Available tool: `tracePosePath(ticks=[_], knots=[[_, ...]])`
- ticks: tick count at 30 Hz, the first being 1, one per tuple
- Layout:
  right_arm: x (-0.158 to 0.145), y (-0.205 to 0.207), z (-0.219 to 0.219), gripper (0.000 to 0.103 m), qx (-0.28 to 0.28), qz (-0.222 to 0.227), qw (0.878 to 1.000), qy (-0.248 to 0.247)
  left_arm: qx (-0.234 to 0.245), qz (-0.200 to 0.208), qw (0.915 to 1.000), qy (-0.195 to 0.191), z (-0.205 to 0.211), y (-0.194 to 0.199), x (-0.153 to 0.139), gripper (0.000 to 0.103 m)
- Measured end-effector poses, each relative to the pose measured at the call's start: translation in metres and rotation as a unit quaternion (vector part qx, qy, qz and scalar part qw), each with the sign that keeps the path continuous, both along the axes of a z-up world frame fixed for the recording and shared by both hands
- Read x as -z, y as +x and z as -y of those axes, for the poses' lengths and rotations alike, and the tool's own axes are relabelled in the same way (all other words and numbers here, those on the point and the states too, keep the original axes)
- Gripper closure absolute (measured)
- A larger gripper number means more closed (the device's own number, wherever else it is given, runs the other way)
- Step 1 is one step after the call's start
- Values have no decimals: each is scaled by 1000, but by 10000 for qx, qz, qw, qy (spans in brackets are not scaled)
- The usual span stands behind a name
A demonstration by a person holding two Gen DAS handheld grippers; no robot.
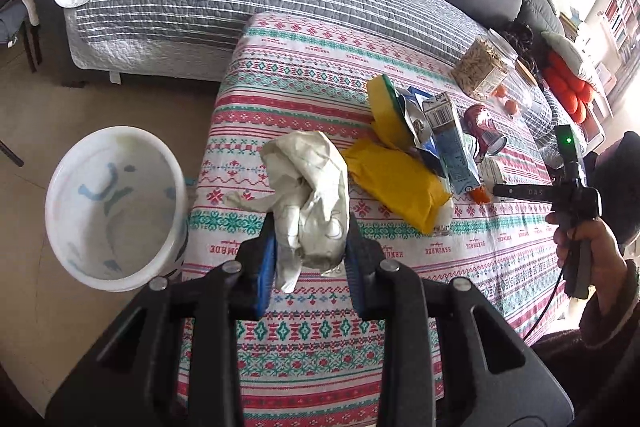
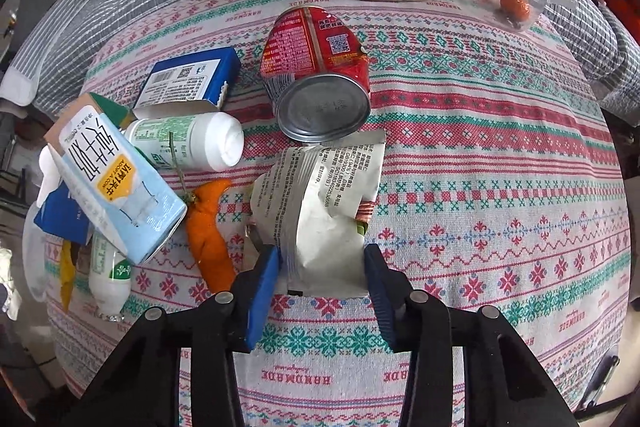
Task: Collect trash
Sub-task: 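Carry the tissue over the white wastebasket and open the left gripper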
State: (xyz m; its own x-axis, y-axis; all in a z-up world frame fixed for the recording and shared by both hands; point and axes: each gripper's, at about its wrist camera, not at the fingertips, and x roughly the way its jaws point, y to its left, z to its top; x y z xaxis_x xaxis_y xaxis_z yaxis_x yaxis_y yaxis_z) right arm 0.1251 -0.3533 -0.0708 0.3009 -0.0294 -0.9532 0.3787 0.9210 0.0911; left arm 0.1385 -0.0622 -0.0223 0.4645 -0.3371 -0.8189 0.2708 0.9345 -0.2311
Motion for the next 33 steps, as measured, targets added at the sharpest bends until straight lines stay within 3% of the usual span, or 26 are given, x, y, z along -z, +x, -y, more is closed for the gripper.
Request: tracePosePath(ticks=[10, 16, 24, 33], knots=[[-29, -42, -4, 64, -65, 330, 9994, -30, -187, -45, 9998, 48, -21, -8, 3, 70], [-48, -42, -20, 64, -215, 660, 9975, 135, -320, 12, 9995, 33, -39, -11, -1, 70], [-81, -35, -78, 64, -937, 1104, 9885, 429, -792, 0, 9967, 155, -83, -5, 2, 70], [-83, 3, -164, 64, -1775, 1096, 9764, 561, -1219, -89, 9918, 379, -127, 7, 17, 70]])
